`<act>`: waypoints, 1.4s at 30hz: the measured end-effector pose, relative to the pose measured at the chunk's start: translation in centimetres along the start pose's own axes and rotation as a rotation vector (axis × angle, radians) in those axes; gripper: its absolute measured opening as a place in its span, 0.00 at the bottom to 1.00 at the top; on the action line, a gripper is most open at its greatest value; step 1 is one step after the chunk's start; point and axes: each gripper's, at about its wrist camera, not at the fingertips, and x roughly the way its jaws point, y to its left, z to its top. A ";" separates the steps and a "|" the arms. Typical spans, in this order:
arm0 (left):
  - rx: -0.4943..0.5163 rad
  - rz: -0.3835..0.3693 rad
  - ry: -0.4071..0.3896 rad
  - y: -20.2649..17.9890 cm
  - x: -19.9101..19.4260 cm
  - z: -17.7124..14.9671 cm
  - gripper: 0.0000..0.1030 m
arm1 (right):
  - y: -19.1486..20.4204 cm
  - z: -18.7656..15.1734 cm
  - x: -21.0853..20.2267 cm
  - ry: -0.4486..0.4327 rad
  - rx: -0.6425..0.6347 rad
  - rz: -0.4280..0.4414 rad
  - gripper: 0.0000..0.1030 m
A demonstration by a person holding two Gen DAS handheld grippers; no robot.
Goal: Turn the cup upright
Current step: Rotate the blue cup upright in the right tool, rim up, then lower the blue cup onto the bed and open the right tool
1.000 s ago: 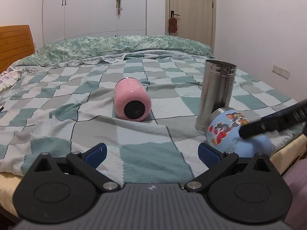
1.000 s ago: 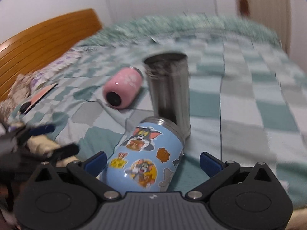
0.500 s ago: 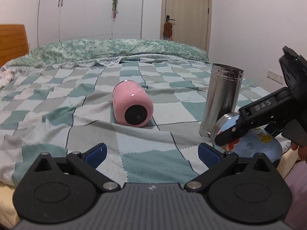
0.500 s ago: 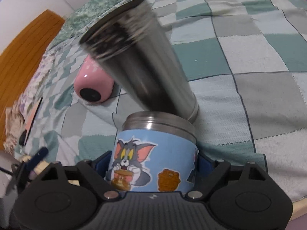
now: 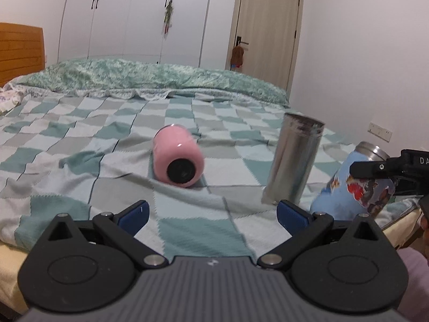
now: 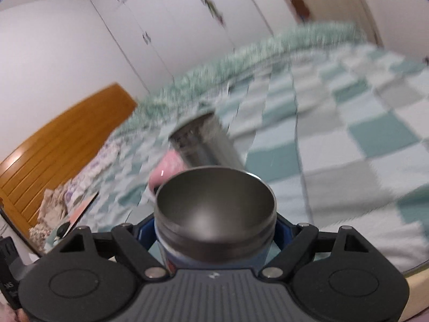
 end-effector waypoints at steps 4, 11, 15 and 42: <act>-0.006 -0.006 -0.019 -1.2 -0.1 0.4 1.00 | -0.5 1.7 -1.9 -0.118 -0.111 -0.076 0.81; -0.035 0.027 -0.038 -2.5 0.5 0.9 1.00 | -1.3 4.4 -0.6 -0.261 -0.378 -0.281 0.81; -0.034 0.061 -0.033 -3.0 1.4 1.1 1.00 | -3.0 4.3 1.7 -0.255 -0.402 -0.306 0.81; -0.006 0.085 -0.187 -4.6 -2.8 0.4 1.00 | -3.2 -0.5 -6.0 -0.435 -0.456 -0.193 1.00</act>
